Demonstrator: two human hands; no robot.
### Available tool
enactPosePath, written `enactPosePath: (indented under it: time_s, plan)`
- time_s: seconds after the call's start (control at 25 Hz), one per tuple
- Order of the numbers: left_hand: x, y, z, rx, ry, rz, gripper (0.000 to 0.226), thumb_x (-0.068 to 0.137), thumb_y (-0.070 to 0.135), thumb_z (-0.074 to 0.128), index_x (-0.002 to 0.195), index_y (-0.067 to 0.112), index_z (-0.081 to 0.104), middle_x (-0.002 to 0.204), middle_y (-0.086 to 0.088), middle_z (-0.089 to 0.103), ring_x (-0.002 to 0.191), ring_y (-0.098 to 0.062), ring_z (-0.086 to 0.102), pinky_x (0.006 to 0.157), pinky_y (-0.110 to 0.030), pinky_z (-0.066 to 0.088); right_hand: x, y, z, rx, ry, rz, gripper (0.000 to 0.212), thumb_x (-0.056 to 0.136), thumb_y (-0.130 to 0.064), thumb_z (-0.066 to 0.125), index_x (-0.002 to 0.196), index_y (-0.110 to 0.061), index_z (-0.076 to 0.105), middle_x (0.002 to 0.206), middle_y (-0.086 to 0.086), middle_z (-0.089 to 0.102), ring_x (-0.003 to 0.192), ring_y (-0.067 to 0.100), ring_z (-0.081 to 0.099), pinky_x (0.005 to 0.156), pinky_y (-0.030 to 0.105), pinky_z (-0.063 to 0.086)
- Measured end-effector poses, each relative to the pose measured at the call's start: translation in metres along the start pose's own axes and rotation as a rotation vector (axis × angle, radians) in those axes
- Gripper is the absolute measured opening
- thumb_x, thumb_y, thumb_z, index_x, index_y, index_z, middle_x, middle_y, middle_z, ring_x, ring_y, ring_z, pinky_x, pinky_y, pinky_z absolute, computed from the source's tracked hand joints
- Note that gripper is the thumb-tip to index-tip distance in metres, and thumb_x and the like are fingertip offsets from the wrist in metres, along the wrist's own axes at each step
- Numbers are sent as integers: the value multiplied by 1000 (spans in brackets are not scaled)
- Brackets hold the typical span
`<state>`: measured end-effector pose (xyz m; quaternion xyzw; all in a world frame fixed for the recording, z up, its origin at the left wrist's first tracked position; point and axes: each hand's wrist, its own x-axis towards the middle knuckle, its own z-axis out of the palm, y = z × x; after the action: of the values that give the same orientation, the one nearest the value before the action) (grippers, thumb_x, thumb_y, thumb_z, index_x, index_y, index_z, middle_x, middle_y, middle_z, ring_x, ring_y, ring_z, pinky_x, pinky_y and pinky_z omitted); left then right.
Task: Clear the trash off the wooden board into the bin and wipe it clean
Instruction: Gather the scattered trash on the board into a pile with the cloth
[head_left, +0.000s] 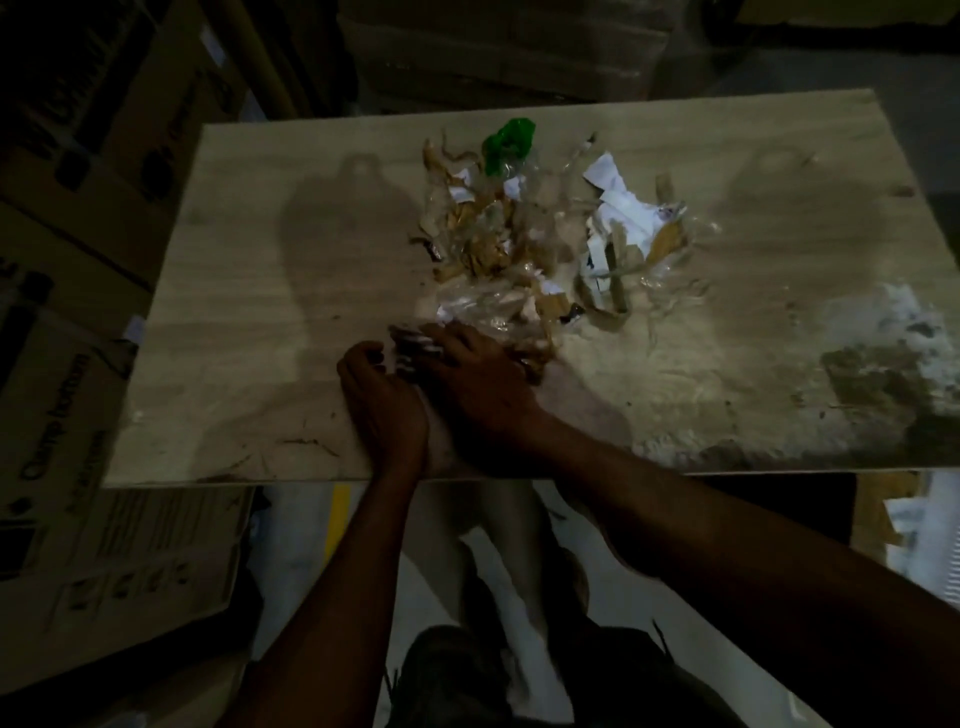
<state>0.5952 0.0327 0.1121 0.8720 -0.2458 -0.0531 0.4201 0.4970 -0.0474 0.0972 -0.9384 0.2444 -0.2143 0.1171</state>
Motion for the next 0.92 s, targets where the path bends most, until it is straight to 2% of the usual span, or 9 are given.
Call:
enactPosePath:
  time_s: [0.16, 0.28, 0.4, 0.48, 0.6, 0.68, 0.8, 0.84, 0.92]
  plan:
    - [47, -19, -1, 129, -123, 69, 36, 87, -5, 48, 119, 10, 55, 120, -12, 53, 104, -31, 57, 86, -40, 41, 9, 12, -6, -50, 170, 384, 41, 95, -28, 70, 134, -17, 67, 143, 16, 59, 121, 38, 55, 92, 45, 54]
    - [97, -25, 6, 127, -171, 163, 37, 84, -1, 48, 118, 10, 57, 118, -14, 57, 107, -35, 56, 90, -43, 42, 42, 5, -6, -40, 282, 281, 45, 94, -34, 70, 133, -11, 68, 142, 19, 59, 122, 37, 52, 94, 42, 48]
    - [149, -28, 17, 10, -215, 302, 33, 89, 8, 43, 120, 10, 54, 121, -15, 56, 108, -36, 58, 89, -44, 47, 125, -21, 34, 21, 190, 335, 50, 87, -34, 70, 131, -9, 69, 142, 20, 59, 119, 39, 54, 92, 43, 49]
    - [175, -33, 21, -25, -229, 344, 31, 95, 7, 49, 125, 15, 49, 123, -11, 55, 108, -32, 60, 88, -43, 52, 175, -31, 59, 38, 93, 493, 56, 84, -33, 68, 136, -11, 64, 145, 21, 55, 118, 42, 55, 90, 45, 52]
    - [208, -37, 27, 10, -282, 388, 35, 92, 3, 42, 123, 14, 53, 121, -8, 56, 106, -30, 60, 88, -43, 51, 197, -25, 70, 1, -16, 865, 61, 90, -18, 58, 150, -11, 50, 160, 22, 37, 140, 44, 39, 110, 50, 42]
    - [229, -40, 32, 85, -313, 477, 35, 86, 5, 42, 118, 12, 56, 117, -9, 57, 105, -32, 58, 91, -43, 47, 193, -31, 69, 6, 75, 1033, 60, 91, -11, 51, 151, -10, 47, 162, 20, 34, 145, 42, 31, 114, 51, 40]
    - [266, -44, 53, 236, -328, 607, 27, 89, 14, 52, 115, 14, 58, 112, -10, 58, 102, -34, 54, 89, -46, 43, 222, -38, 73, 56, 298, 952, 57, 89, -20, 47, 144, -8, 55, 155, 22, 42, 137, 37, 36, 107, 47, 44]
    - [276, -44, 62, 267, -336, 612, 26, 90, 17, 53, 117, 15, 57, 113, -11, 57, 102, -35, 54, 88, -47, 43, 244, -26, 76, 53, 283, 884, 57, 90, -26, 52, 144, -10, 56, 154, 21, 43, 135, 36, 38, 107, 45, 44]
    - [289, -44, 78, 335, -306, 632, 29, 91, 17, 54, 119, 11, 54, 113, -15, 57, 102, -35, 54, 85, -47, 42, 291, 13, 84, 27, 118, 793, 66, 89, -33, 65, 150, -14, 49, 158, 17, 39, 132, 36, 42, 105, 44, 45]
